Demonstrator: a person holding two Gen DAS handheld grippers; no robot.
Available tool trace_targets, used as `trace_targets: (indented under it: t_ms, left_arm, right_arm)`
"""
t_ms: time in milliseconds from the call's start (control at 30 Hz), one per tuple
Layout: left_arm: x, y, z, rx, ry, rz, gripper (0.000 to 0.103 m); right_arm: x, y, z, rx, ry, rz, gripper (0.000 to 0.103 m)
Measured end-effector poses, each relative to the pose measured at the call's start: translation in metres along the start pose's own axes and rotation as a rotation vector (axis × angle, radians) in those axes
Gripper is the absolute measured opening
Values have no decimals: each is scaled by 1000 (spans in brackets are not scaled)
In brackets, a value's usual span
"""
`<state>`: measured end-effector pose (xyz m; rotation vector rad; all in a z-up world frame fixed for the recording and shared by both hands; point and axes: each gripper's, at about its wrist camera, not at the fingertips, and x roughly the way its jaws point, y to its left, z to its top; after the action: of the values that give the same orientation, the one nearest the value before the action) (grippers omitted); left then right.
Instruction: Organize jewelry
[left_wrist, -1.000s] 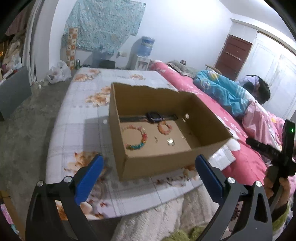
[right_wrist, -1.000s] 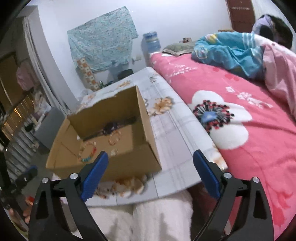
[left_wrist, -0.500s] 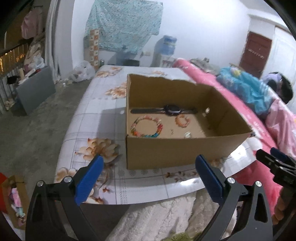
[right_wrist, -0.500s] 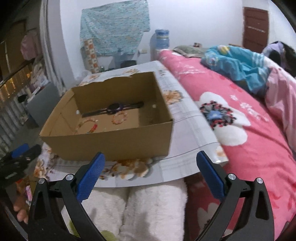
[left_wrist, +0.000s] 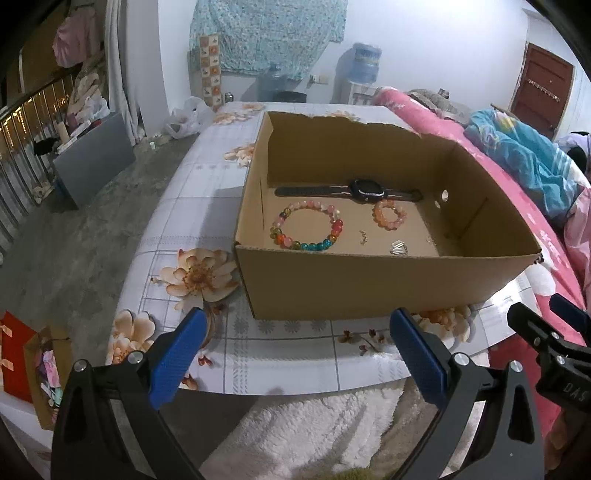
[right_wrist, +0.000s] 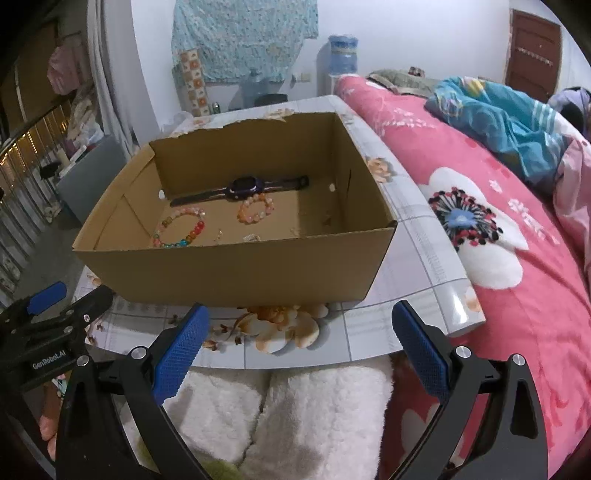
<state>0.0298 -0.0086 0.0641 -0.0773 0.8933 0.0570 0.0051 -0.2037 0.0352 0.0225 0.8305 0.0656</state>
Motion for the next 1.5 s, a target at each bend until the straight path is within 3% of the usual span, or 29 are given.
trace_targets:
  t_ms: [1500]
  left_arm:
    - [20, -8, -2, 10, 80, 25, 97]
  right_arm:
    - [16, -1, 7, 5, 38, 18, 95]
